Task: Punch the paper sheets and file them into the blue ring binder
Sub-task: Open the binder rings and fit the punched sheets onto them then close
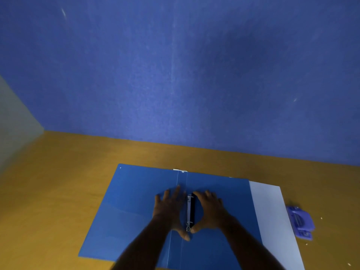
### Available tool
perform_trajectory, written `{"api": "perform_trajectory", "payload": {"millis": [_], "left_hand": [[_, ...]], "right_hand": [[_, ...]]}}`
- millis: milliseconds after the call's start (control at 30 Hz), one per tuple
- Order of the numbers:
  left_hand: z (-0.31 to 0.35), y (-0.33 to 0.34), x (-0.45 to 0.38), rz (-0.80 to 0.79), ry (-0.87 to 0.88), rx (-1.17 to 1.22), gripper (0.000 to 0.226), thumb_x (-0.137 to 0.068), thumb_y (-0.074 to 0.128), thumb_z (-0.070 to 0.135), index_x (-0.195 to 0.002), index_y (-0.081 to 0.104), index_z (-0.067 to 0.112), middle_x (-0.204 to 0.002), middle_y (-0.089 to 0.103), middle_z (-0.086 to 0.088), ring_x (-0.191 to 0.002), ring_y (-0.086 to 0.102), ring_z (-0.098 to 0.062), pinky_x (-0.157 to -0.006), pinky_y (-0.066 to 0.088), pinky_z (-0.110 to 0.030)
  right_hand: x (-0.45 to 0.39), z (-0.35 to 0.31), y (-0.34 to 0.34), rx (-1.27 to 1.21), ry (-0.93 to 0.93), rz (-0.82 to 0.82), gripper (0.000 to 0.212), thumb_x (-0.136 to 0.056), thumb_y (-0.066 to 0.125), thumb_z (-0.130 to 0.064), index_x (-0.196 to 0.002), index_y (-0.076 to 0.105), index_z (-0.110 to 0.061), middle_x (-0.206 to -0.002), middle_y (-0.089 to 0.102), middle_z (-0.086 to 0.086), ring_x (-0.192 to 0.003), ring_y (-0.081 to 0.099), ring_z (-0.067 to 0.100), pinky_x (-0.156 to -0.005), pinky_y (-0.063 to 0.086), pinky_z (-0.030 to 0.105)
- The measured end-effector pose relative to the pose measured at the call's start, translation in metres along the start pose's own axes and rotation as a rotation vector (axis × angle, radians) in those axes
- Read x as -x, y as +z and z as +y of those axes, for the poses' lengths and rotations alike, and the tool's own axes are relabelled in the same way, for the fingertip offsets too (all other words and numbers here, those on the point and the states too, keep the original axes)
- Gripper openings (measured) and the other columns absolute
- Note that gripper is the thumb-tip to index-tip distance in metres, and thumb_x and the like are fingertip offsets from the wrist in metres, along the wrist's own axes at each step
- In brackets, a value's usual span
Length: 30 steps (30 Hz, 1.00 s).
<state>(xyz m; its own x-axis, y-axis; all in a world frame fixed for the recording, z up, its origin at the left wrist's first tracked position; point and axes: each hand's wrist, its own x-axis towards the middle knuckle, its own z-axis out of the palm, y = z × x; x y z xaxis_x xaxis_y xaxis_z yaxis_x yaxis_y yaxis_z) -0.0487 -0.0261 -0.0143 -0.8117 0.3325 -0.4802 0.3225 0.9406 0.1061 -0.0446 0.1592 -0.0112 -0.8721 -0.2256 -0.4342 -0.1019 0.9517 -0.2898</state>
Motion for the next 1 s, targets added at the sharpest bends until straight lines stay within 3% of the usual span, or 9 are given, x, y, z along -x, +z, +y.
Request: {"api": "perform_trajectory", "payload": {"millis": [333, 867, 1000], "left_hand": [[0.0, 0.002, 0.001, 0.043, -0.001, -0.016, 0.15, -0.035, 0.075, 0.079, -0.153, -0.003, 0.03, -0.163, -0.014, 0.004, -0.147, 0.004, -0.032, -0.111, 0.017, -0.062], [-0.005, 0.004, 0.004, 0.04, 0.026, 0.032, 0.151, -0.035, 0.072, 0.082, -0.152, -0.01, 0.033, -0.162, -0.019, 0.007, -0.149, -0.005, -0.033, -0.113, 0.005, -0.066], [-0.007, 0.005, 0.004, 0.061, 0.039, 0.014, 0.152, -0.034, 0.07, 0.084, -0.152, -0.009, 0.032, -0.163, -0.015, 0.006, -0.148, 0.001, -0.033, -0.112, 0.01, -0.064]], "right_hand": [[0.015, -0.004, 0.002, 0.035, -0.033, 0.005, 0.127, -0.044, 0.08, -0.064, -0.148, 0.018, -0.027, -0.148, 0.026, 0.004, -0.134, 0.025, 0.029, -0.109, 0.029, 0.047], [0.017, -0.016, -0.015, 0.045, -0.149, 0.022, 0.117, -0.047, 0.08, -0.062, -0.14, 0.023, -0.019, -0.142, 0.031, 0.0, -0.128, 0.033, 0.023, -0.105, 0.036, 0.043], [0.014, -0.021, -0.016, 0.077, -0.169, 0.034, 0.12, -0.046, 0.08, -0.063, -0.141, 0.023, -0.017, -0.145, 0.029, 0.001, -0.13, 0.032, 0.025, -0.105, 0.035, 0.046]]}}
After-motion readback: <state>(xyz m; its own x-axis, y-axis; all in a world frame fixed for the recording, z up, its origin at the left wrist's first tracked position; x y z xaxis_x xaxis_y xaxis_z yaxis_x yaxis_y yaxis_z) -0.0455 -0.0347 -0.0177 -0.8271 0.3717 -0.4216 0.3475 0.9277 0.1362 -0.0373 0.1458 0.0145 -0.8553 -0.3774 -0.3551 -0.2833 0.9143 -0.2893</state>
